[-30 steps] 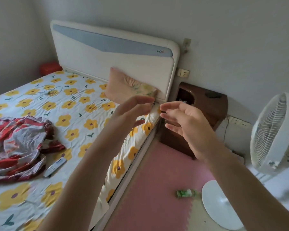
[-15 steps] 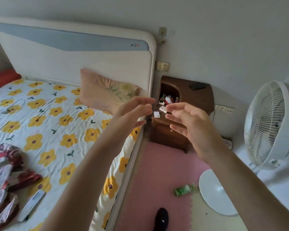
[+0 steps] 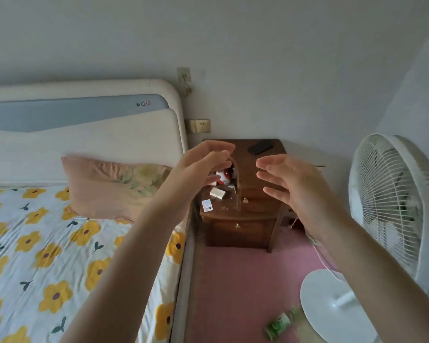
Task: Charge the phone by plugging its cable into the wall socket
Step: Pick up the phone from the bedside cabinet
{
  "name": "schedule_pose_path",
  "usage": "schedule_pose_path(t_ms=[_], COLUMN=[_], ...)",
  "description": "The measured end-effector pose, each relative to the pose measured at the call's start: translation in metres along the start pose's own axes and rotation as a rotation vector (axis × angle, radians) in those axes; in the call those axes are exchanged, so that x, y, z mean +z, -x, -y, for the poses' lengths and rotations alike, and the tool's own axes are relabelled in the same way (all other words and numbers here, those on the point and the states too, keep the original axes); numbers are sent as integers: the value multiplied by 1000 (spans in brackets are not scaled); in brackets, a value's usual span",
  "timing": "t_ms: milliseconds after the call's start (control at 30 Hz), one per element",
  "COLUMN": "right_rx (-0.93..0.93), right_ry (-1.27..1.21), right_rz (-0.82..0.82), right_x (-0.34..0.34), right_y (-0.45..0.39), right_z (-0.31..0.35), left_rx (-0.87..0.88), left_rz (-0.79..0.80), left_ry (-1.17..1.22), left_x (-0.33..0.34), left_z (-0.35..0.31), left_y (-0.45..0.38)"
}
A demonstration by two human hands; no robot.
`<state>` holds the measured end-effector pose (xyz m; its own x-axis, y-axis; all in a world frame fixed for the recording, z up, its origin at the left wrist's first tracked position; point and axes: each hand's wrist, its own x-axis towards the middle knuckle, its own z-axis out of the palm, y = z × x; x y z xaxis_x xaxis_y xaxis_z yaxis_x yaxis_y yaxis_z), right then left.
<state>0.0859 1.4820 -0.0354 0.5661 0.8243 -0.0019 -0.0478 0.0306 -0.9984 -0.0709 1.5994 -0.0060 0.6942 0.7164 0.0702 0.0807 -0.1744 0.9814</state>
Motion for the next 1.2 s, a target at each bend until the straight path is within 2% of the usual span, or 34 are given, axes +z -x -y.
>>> schedule_pose_path(t_ms=[467, 633, 867, 1000, 1200], right_rx=[71, 110, 195, 237, 274], right_ry=[-45, -62, -35, 33, -46], right_rz=[-237, -288, -419, -481, -672], right_x=[-70, -66, -67, -80, -103], right_y=[-187, -272, -418, -478, -526], right_z=[-38, -70, -101, -119, -135], left_rx=[-56, -111, -221, -248, -291], left_rz=[211, 272, 255, 336, 474], left_ry=[-99, -94, -173, -278, -469], left_x=[35, 41, 44, 66, 119], left_z=[66, 128, 226, 268, 329], left_y=[-231, -331, -466, -538, -608])
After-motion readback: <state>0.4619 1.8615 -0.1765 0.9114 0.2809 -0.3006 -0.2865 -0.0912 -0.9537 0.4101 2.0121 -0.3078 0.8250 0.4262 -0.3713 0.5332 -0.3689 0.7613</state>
